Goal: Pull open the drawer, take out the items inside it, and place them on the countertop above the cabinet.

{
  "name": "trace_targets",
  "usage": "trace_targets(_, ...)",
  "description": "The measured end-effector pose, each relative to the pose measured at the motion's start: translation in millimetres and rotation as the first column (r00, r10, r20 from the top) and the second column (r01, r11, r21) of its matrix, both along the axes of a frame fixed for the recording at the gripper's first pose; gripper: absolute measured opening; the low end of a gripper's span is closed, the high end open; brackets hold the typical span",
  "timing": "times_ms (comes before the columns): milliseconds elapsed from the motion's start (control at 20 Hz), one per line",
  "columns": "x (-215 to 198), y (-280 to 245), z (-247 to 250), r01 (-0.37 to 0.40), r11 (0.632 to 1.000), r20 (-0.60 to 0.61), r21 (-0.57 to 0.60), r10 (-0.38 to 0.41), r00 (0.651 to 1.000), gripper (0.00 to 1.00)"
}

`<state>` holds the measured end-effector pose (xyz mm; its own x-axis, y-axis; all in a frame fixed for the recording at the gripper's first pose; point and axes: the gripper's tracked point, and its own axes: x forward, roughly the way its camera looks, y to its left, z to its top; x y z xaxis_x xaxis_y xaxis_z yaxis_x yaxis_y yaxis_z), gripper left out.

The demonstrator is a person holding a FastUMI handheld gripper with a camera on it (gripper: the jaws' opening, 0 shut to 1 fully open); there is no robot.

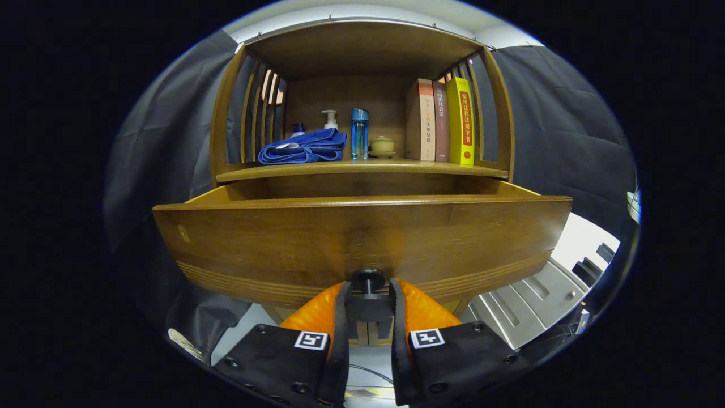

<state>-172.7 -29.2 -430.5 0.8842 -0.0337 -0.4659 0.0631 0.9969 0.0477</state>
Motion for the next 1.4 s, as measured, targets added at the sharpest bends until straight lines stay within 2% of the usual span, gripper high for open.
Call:
trace_targets(850, -40.7, -2.6, 8.8, 0.017, 1.0, -0.021, 0.007, -0.017, 1.0, 0.39)
trace_targets(900, -42.9, -4.0, 8.5, 0.024, 1.0, -0.03, 0.001, -0.024, 0.999, 0.44)
trace_targets(1050, -43.4, -19.6, 27.6, 0.108, 0.994, -0.017, 0.021, -0.107, 0.994, 0.59)
trace_targets(1200, -40.2, -36.5, 62.2, 0.155, 0.987, 0.023, 0.037, -0.156, 0.987, 0.92)
trace_targets(1400, -36.5, -54.8, 105.4, 0.157, 0.988, 0.064, 0.004, -0.157, 0.985, 0.98)
